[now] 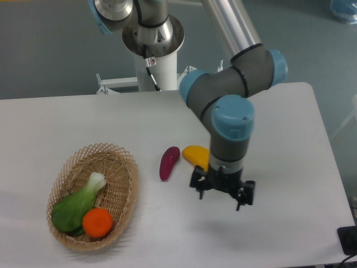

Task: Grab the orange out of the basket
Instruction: 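Move the open gripper over the wicker basket above the orange, then lower the gripper into the basket and close it on the orange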

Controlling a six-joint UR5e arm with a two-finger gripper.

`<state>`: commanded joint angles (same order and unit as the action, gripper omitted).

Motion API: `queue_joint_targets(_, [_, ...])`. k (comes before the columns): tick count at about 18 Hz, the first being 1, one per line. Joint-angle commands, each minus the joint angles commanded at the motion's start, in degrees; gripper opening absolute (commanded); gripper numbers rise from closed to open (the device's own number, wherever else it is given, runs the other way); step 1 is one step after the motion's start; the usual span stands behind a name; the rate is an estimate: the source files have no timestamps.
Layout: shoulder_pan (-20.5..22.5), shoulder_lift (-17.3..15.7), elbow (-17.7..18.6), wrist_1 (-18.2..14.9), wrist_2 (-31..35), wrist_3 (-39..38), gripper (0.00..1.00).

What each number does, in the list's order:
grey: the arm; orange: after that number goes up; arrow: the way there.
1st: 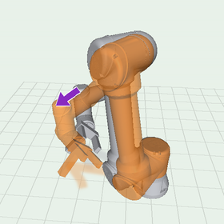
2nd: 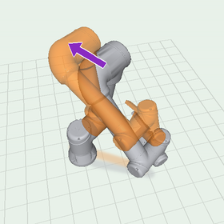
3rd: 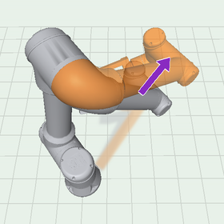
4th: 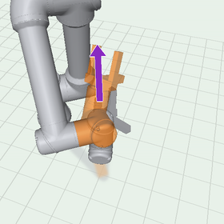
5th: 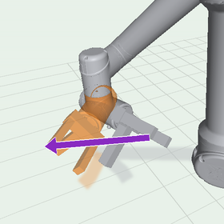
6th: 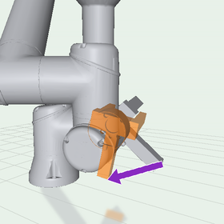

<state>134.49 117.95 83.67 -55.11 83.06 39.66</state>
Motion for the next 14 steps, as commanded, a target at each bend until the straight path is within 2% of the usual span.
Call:
queue_joint_targets(2, [-4.30, 0.09, 0.61, 0.00, 0.70, -3.17, 1.00])
queue_joint_targets(9, [-14.06, 0.79, 2.55, 0.18, 0.97, -5.81, 1.00])
queue_joint_targets(11, [-16.43, 1.14, 3.16, 0.26, 0.79, -8.62, 1.00])
queue_joint_targets(14, [-17.67, 3.77, 1.94, 0.35, 0.97, -8.81, 1.00])
